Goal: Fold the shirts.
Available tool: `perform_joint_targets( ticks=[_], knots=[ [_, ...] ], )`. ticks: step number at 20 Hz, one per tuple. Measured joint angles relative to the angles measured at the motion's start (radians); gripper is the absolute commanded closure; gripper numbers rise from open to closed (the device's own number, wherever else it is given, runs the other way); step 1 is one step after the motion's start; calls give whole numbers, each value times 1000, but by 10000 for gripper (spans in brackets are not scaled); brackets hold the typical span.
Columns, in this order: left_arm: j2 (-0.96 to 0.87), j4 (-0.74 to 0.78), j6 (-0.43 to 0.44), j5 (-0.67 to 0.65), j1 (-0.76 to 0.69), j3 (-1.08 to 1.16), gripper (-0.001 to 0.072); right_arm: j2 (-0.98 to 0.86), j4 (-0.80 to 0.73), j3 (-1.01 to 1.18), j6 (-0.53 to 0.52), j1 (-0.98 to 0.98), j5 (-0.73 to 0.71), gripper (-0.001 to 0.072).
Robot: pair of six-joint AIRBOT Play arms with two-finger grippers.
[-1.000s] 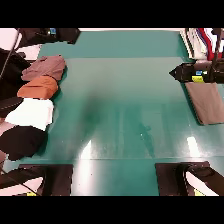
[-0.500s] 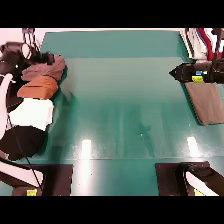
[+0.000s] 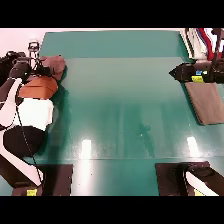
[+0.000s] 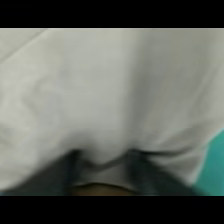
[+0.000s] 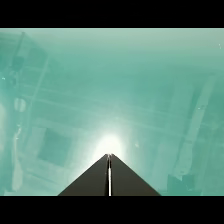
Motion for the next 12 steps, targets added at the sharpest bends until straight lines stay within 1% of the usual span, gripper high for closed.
perform_joint_targets(
  ticks=[3,6,8,12],
  knots=[
    [5,-1,0,-65,3,38,682,5,0,0,0,0,-17,695],
    [88,0,3,-110,2,130,682,26,0,25,0,0,-58,694],
    [191,2,10,-124,-13,211,682,39,0,80,-6,0,-82,695],
    [452,-4,64,-133,-106,320,682,46,-2,212,-21,0,-112,694]
  ],
)
